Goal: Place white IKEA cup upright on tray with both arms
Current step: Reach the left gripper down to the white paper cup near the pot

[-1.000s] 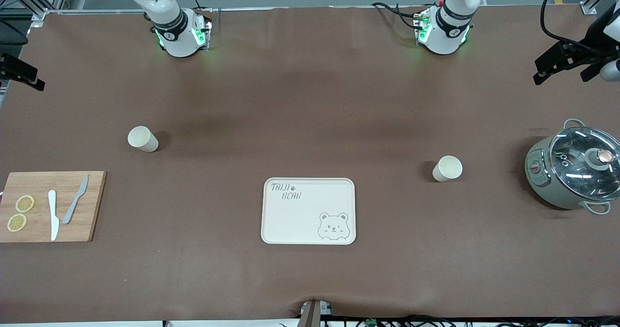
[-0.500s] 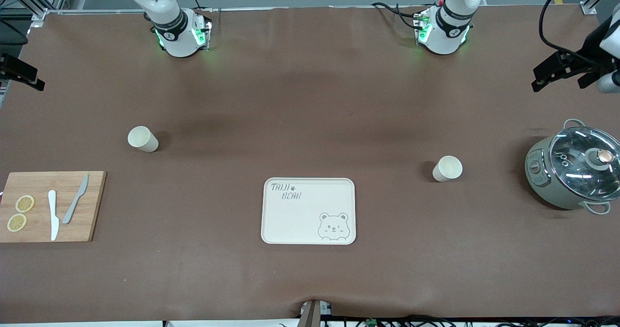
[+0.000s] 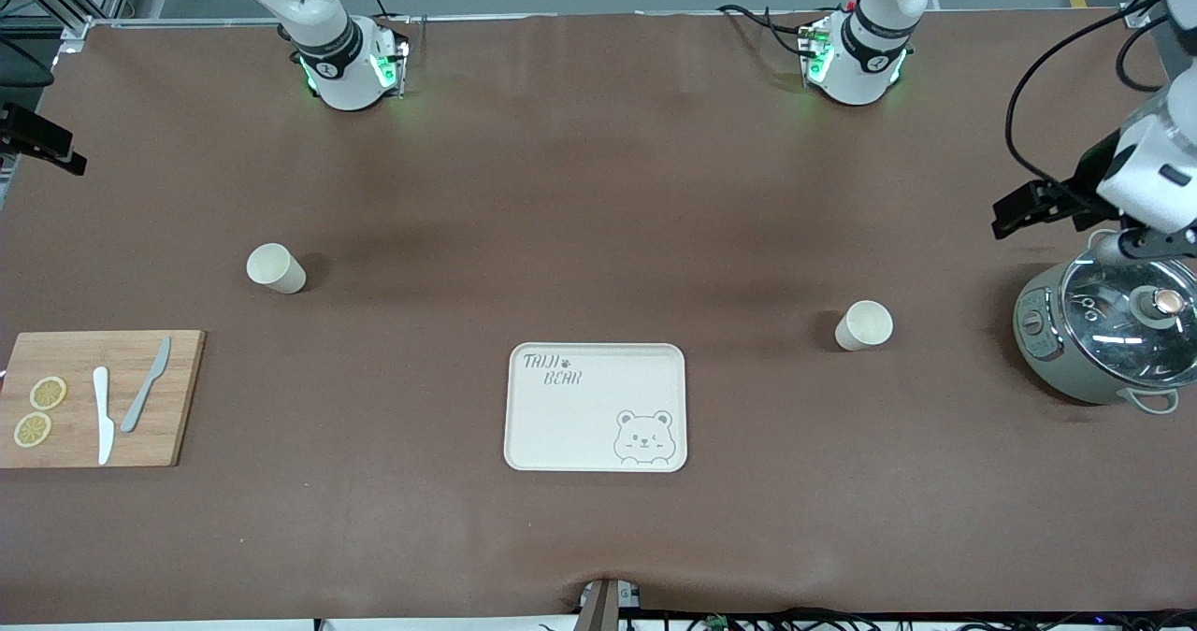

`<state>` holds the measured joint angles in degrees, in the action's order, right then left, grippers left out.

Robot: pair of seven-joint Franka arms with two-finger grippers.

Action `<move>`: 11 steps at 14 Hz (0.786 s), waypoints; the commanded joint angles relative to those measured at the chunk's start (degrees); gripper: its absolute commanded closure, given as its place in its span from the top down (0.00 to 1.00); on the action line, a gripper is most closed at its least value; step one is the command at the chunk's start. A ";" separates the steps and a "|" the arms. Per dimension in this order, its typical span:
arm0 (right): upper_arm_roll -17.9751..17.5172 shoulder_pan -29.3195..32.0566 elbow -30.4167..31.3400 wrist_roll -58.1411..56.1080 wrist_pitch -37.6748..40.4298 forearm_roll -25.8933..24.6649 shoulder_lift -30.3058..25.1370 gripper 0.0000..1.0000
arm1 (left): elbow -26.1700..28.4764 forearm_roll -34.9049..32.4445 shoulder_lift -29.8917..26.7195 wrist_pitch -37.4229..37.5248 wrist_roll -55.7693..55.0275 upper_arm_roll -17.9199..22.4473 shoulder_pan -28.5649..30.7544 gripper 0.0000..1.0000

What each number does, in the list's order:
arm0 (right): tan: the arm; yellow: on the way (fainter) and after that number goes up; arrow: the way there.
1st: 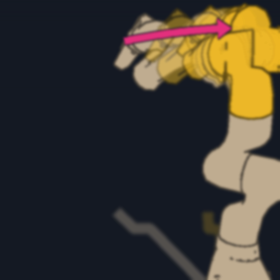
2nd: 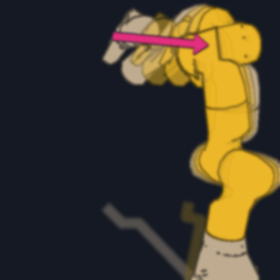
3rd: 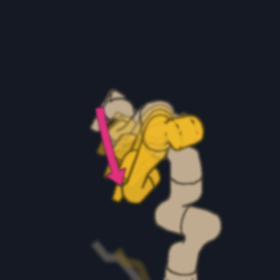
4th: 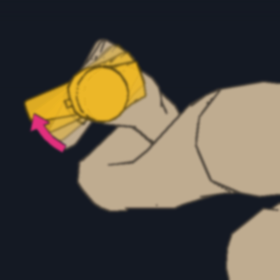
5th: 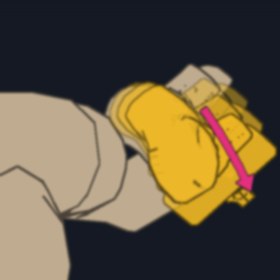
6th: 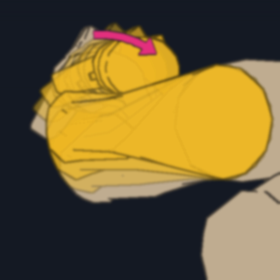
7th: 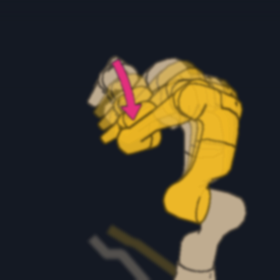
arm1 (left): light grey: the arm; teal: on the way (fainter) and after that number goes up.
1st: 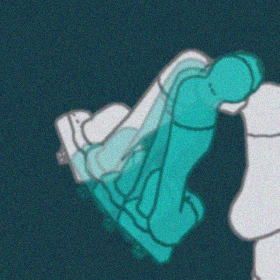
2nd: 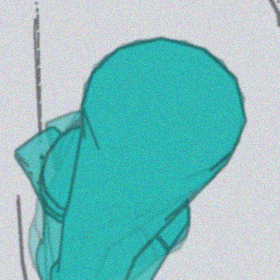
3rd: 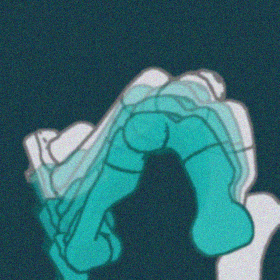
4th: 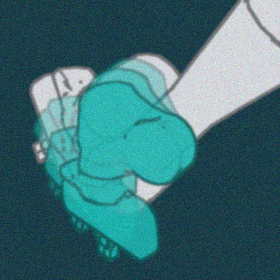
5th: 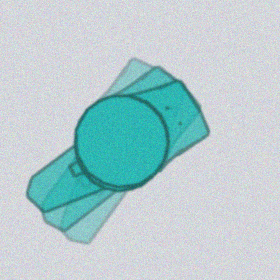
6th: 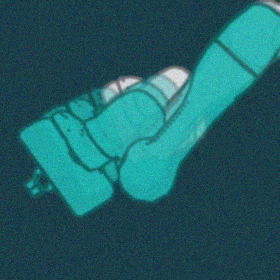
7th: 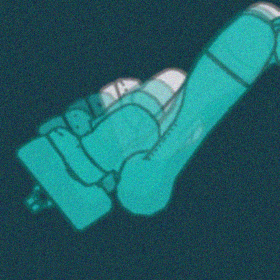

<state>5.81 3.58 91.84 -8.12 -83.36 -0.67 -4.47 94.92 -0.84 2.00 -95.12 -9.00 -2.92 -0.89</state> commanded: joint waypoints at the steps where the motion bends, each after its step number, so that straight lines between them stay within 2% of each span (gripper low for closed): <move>1: -0.53 0.90 0.18 0.38 0.48 -0.21 -0.54 1.00 | 6.49 -1.36 -0.34 -7.24 -1.81 -0.59 -0.34 1.00; 5: -0.54 1.17 0.18 0.38 0.48 -0.21 -0.54 1.00 | 13.71 -1.27 1.59 -17.71 -4.79 -0.77 -1.57 1.00; 8: -0.53 1.17 0.18 0.38 0.56 -0.21 -0.54 1.00 | 15.12 -1.36 6.07 -23.34 -12.16 -1.03 -4.47 1.00; 11: -0.53 1.17 0.18 0.38 0.65 -0.21 -0.54 1.00 | 15.73 -1.36 9.15 -26.95 -13.24 -1.04 -4.74 1.00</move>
<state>5.88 3.81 91.88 -8.12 -83.29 -0.67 -4.47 110.21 -0.84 9.97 -120.02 -21.15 -3.83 -6.01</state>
